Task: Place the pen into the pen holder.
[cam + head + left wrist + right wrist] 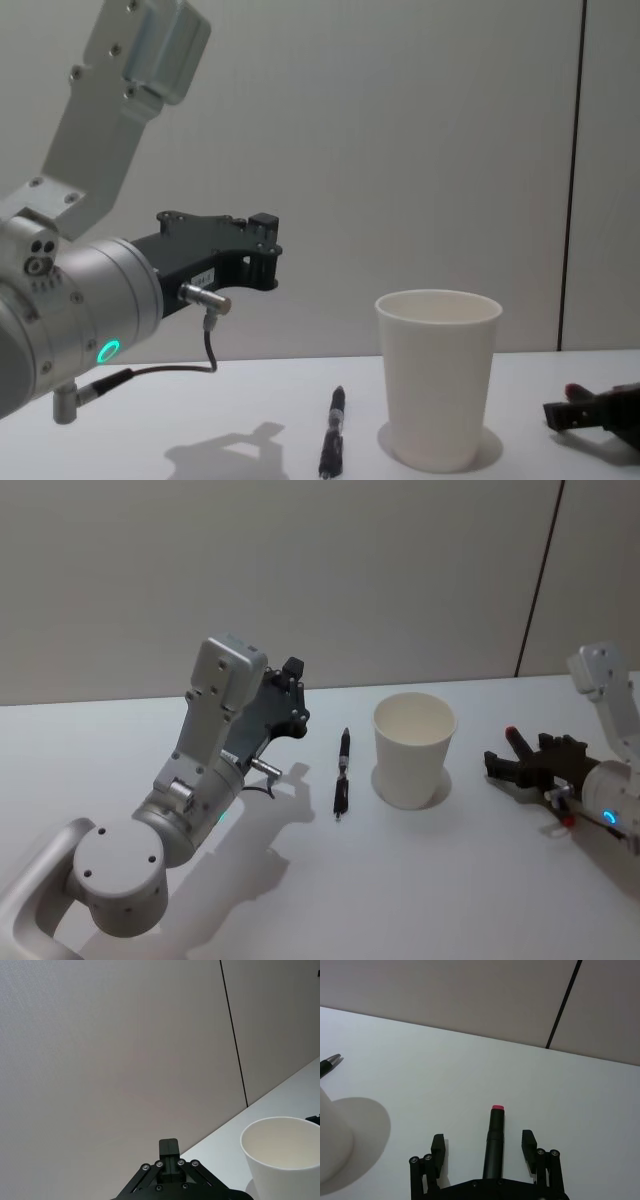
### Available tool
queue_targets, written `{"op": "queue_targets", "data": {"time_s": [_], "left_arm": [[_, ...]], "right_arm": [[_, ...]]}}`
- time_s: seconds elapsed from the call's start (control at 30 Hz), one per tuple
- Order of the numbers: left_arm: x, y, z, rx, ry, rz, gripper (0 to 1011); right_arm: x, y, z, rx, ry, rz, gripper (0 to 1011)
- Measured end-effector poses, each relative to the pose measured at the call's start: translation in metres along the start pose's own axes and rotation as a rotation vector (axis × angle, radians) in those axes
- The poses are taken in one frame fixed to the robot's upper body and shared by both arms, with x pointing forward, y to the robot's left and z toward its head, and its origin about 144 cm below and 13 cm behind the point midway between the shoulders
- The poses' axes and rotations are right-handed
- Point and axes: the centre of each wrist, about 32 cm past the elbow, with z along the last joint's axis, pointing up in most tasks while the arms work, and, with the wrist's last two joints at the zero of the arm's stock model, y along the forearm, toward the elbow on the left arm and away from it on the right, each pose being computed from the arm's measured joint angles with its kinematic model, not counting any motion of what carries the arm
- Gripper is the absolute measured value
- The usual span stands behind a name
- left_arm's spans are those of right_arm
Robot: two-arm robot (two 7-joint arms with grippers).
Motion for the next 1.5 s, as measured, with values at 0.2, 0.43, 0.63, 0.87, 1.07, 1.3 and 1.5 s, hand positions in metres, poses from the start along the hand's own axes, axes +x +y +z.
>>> {"op": "queue_targets", "data": {"time_s": [0.2, 0.43, 0.63, 0.87, 1.07, 1.3, 1.5], "left_arm": [[0.0, 0.0, 0.0, 0.0, 0.0, 0.0, 0], [0.0, 0.0, 0.0, 0.0, 0.0, 0.0, 0], [0.0, 0.0, 0.0, 0.0, 0.0, 0.0, 0], [0.0, 0.0, 0.0, 0.0, 0.0, 0.0, 0], [0.0, 0.0, 0.0, 0.0, 0.0, 0.0, 0], [0.0, 0.0, 0.0, 0.0, 0.0, 0.0, 0], [0.0, 0.0, 0.0, 0.0, 0.0, 0.0, 0]], "right_arm": [[-0.0014, 0.0013, -0.0008, 0.002, -0.003, 0.002, 849], [-0.0022, 0.002, -0.0014, 0.001, -0.005, 0.001, 768], [-0.0025, 0.0023, -0.0017, 0.001, -0.006, 0.001, 732], [-0.0028, 0.0028, -0.0023, 0.0, -0.007, 0.0, 684], [-0.003, 0.003, -0.0025, -0.001, -0.007, 0.0, 647], [-0.003, 0.0031, -0.0027, -0.002, -0.007, 0.0, 602], [-0.003, 0.0031, -0.0028, -0.002, -0.007, -0.001, 566]]}}
